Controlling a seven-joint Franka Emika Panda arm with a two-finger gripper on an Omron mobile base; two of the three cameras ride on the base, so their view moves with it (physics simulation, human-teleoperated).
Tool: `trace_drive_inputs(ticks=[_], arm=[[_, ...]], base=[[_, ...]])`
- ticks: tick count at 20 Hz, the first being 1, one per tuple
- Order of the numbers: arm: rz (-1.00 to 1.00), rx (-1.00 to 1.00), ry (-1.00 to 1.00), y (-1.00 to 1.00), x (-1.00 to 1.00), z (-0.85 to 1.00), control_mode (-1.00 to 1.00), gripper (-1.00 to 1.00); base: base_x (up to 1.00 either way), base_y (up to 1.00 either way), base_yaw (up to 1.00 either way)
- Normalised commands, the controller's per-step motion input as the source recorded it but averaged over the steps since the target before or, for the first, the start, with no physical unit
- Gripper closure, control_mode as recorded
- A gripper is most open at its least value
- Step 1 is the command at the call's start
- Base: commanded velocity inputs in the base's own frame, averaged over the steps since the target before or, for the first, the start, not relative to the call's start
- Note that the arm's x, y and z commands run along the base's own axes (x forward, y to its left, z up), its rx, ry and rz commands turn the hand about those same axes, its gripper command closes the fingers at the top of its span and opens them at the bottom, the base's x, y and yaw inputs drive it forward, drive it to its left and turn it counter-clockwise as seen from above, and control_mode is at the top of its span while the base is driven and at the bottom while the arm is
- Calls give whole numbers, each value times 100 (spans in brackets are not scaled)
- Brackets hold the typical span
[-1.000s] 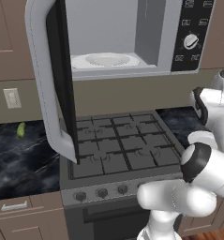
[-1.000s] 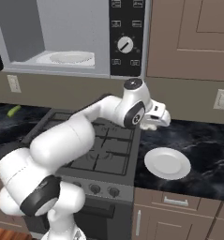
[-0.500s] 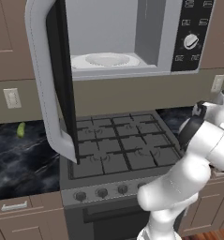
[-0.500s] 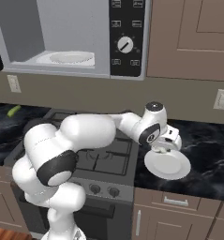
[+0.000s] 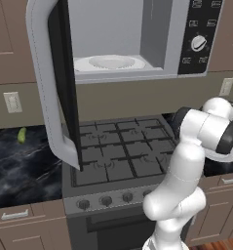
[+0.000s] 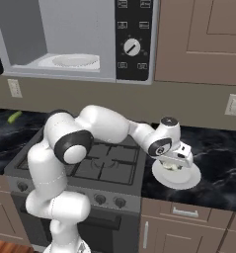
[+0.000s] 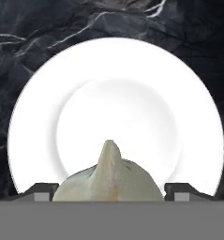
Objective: Pick the garlic from the microwave and place it on plate located on the counter.
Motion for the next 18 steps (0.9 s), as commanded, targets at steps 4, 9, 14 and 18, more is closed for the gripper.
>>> trace_drive_inputs(ticks=[4,9,14,18], arm=[[0,8,0,-4,22,-35,-100,100],[0,3,0,0,19,-19,-100,100],[0,0,0,0,0,-7,-100,-100],[0,0,0,1,1,0,-100,-100]], base=[[0,0,0],[0,0,0],[0,0,0],[0,0,0]])
